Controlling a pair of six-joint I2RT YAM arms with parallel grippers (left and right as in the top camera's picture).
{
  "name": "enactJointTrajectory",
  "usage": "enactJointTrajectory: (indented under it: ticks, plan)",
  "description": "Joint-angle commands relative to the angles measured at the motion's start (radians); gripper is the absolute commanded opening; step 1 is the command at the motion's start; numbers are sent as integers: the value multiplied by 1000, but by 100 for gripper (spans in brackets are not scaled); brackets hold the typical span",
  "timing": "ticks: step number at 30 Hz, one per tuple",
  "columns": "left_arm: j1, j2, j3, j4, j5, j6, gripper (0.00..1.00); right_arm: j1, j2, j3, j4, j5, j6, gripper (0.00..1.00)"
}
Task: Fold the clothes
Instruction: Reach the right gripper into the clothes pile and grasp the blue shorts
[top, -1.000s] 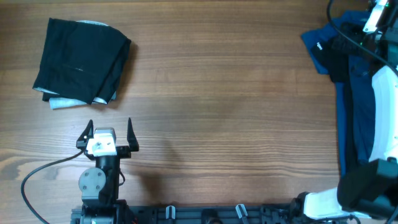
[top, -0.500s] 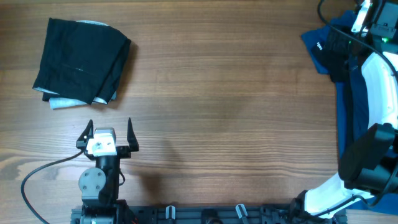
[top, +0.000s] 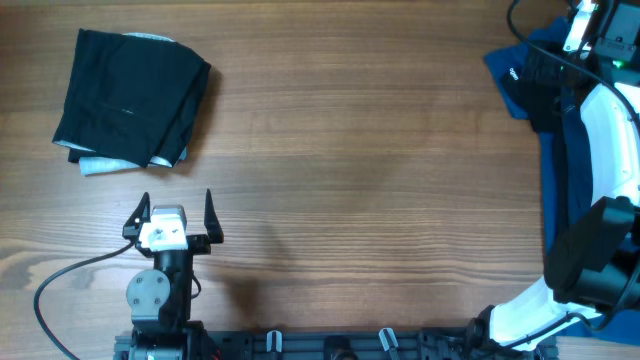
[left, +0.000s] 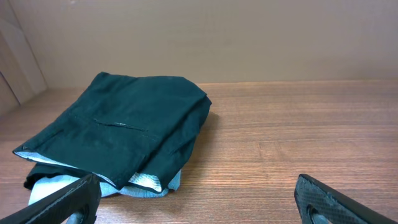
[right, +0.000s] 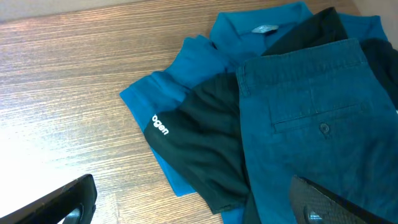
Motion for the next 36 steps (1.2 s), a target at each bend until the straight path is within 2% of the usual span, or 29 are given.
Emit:
enactJointTrajectory:
  ticks: [1, 3, 7, 14, 21, 28, 30, 36]
  plan:
    - [-5, -6, -6, 4, -2, 16, 100, -7, 13, 22, 7, 0, -13, 100]
    - [-5, -6, -6, 4, -2, 16, 100, -7, 13, 22, 17, 0, -16, 100]
    - [-5, -6, -6, 4, -2, 16, 100, -7, 13, 22, 37, 0, -117, 100]
    - [-5, -6, -6, 4, -2, 16, 100, -8, 13, 22, 86, 6, -156, 100]
    - [-5, -6, -6, 4, -2, 16, 100, -32, 15, 22, 127, 124, -161, 99]
    - [-5, -6, -6, 4, -2, 16, 100, -79, 124, 22, 213, 90, -114, 89]
    - [-5, -6, -6, 4, -2, 16, 100, -79, 210, 22, 312, 91, -114, 85]
    - [-5, -6, -6, 4, -2, 16, 100, -79, 328, 22, 450, 106, -102, 80]
